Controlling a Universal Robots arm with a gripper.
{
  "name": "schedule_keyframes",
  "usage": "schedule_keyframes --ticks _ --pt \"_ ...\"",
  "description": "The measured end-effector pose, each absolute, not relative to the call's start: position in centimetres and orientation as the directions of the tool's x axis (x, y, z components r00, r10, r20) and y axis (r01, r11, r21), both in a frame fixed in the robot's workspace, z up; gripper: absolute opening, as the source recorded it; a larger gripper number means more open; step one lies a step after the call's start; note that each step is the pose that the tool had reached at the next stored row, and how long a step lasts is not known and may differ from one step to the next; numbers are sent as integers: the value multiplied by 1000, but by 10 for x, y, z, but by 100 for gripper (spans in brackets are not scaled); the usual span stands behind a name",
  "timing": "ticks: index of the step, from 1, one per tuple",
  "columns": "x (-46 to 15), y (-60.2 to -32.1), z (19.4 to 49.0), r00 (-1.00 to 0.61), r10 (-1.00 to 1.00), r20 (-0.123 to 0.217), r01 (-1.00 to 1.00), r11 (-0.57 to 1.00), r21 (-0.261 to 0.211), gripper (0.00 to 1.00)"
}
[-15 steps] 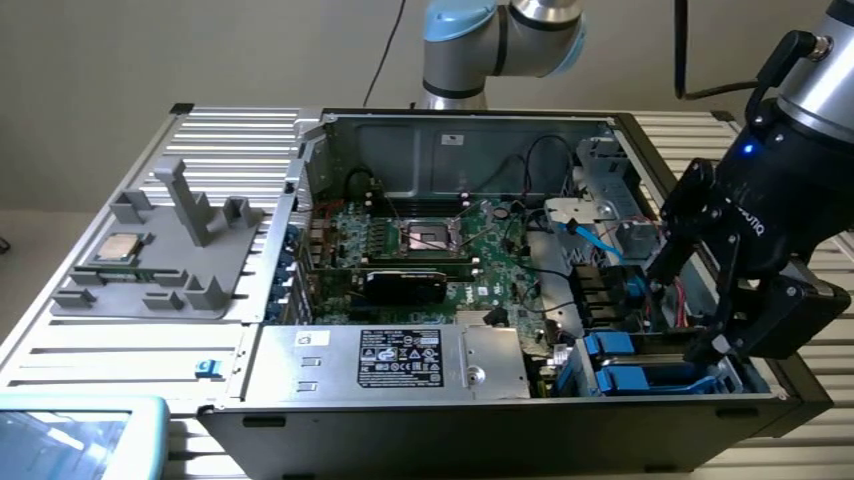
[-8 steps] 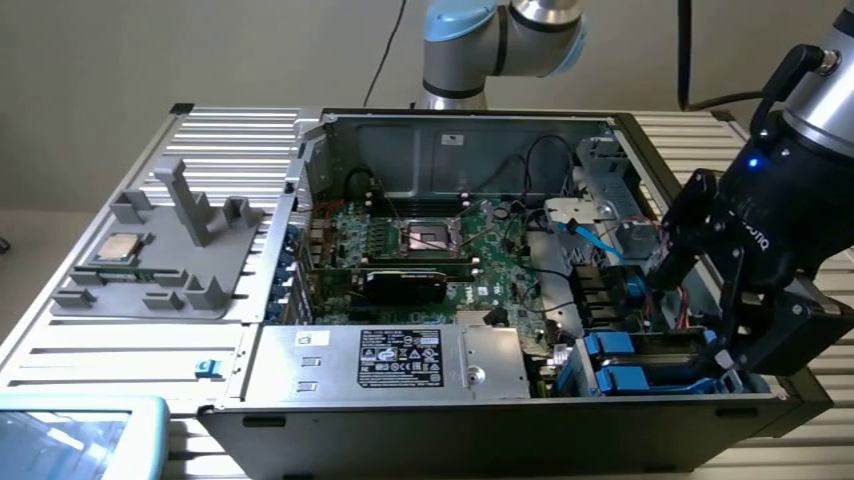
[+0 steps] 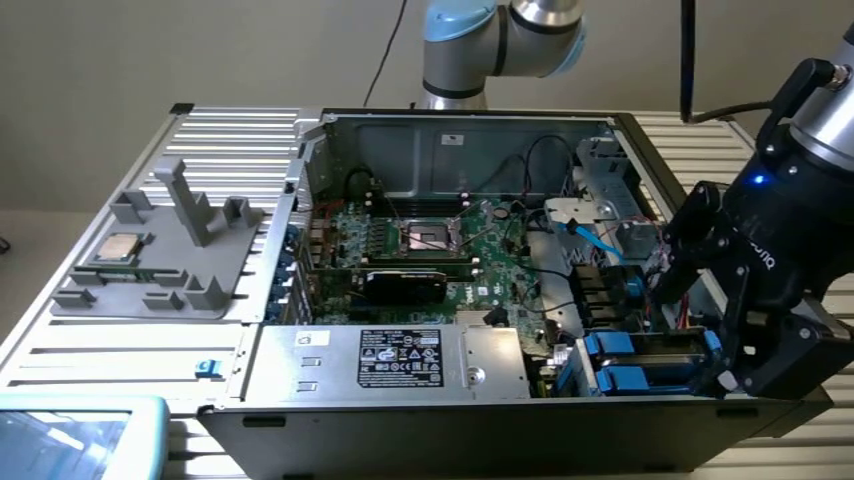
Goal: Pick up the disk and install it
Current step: 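Insert the first disk wire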
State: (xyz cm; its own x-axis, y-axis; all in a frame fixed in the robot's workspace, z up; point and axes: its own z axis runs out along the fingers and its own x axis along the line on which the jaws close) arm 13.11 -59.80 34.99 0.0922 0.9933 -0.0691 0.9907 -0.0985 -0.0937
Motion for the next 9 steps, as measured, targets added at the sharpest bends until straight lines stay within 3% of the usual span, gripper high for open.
schedule_keyframes --ticks 9 --pt "131 -596 375 92 993 -77 991 -99 -93 89"
